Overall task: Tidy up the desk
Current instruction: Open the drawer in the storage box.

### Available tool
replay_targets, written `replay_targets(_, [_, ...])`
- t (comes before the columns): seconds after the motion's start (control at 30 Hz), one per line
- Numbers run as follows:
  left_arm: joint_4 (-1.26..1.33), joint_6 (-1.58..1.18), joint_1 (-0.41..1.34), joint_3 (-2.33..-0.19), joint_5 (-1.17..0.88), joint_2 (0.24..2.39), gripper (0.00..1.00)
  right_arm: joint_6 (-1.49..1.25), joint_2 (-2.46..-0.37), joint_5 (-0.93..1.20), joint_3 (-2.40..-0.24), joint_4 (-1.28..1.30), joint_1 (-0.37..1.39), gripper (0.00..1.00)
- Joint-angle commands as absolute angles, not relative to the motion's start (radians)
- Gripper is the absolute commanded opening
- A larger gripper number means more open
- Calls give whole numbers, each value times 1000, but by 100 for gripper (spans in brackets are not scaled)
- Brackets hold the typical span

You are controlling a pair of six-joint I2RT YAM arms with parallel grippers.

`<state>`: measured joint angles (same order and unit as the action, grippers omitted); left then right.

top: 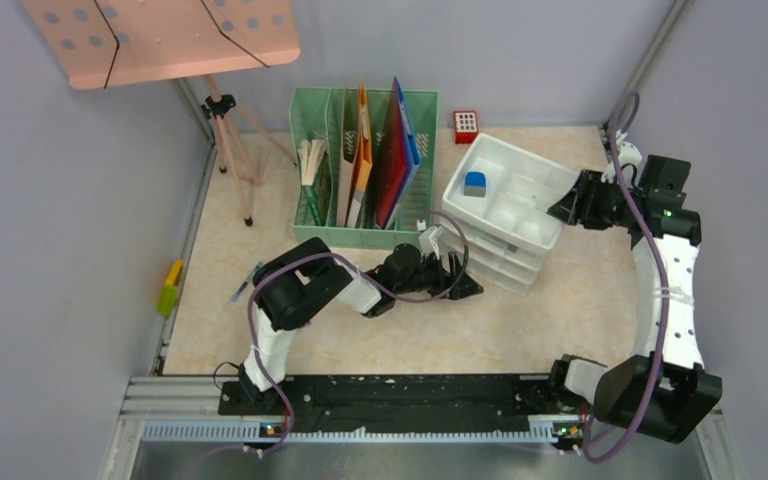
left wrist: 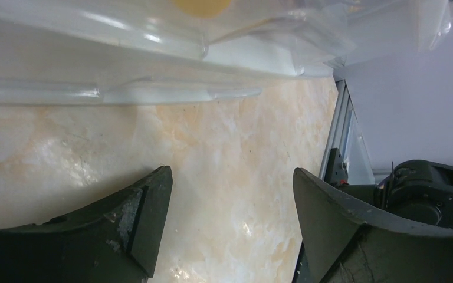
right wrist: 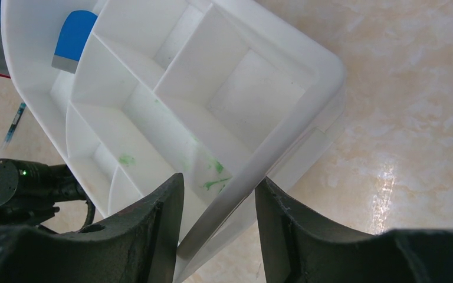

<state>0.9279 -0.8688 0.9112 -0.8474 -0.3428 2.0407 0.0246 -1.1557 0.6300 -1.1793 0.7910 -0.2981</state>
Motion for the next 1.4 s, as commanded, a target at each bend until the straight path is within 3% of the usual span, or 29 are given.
replay_targets(0.0, [1044,-962,940,-799,-334,2009,80,59,-1180,635,-1180,825,-305,47])
replay_targets(0.23, [1227,-1238,999,-763,-249,2062,78,66,-1191,640,-1190,840,-305,47])
replay_targets(0.43, [1308,-1319,997,-761,-185,2104,85,77,-1195,646,-1174,838,-305,47])
replay_targets(0.7, [1395,-1383,979,-808,-132,2199,87,84,-1202,663,-1174,839,-305,47])
replay_targets(1.37, [1449,-1391,897,-930,-131,2300,76,84,-1227,677,-1170,826,-305,47])
